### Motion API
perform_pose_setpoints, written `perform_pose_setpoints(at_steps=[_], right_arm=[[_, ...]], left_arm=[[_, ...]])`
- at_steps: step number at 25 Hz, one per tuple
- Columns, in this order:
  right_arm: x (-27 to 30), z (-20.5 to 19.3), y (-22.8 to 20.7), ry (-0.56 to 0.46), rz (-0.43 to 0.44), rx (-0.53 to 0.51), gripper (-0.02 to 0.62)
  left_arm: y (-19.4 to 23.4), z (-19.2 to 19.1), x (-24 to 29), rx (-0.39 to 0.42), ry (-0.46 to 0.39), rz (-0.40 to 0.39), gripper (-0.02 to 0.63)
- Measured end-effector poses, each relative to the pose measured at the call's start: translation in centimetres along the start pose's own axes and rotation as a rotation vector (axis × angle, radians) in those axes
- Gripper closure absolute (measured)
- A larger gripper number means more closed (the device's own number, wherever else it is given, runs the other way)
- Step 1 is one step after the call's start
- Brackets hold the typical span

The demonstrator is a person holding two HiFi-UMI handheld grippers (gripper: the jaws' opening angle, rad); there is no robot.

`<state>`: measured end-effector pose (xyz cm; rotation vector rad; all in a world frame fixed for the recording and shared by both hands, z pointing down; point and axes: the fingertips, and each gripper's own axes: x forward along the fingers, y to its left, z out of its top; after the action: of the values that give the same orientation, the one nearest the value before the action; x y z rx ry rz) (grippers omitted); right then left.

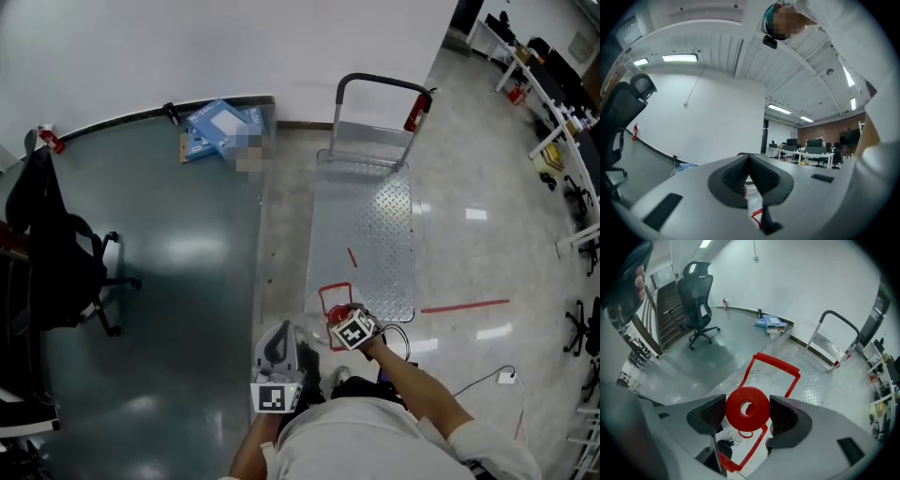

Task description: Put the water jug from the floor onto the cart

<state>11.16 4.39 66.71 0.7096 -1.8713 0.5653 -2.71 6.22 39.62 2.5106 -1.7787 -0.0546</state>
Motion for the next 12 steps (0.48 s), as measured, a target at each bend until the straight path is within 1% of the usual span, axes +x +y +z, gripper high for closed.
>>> perform_pose_setpoints(at_steps=[1, 3, 5, 7, 9, 12], right_arm=[[0.1, 0.5, -0.4, 0.002, -0.002, 0.011, 0.302], [0.4, 1.3, -1.6, 0.007, -0.007, 0.03, 0.302], [1.0, 2.1, -2.8, 0.014, -0.012, 0.049, 0.302], [1.8, 2.8, -3.8, 0.02, -0.013, 0.066, 0.302], [2.7, 3.0, -4.6, 0.03, -0.011, 0.075, 0.302], [4.5, 3.8, -6.2, 0.041, -0.007, 0.07, 0.302]], left_arm=[[0.4, 0.1, 1.0, -0.002, 0.003, -0.03, 0.602], [1.1, 0.3, 2.8, -0.049, 0.021, -0.072, 0.603], [1.8, 0.3, 4.3, -0.085, 0.038, -0.089, 0.603], [2.4, 0.1, 5.2, -0.084, 0.037, -0.093, 0.602], [2.7, -0.1, 5.8, -0.067, 0.024, -0.095, 0.603], [3.1, -0.5, 7.4, -0.055, 0.027, -0.08, 0.603]])
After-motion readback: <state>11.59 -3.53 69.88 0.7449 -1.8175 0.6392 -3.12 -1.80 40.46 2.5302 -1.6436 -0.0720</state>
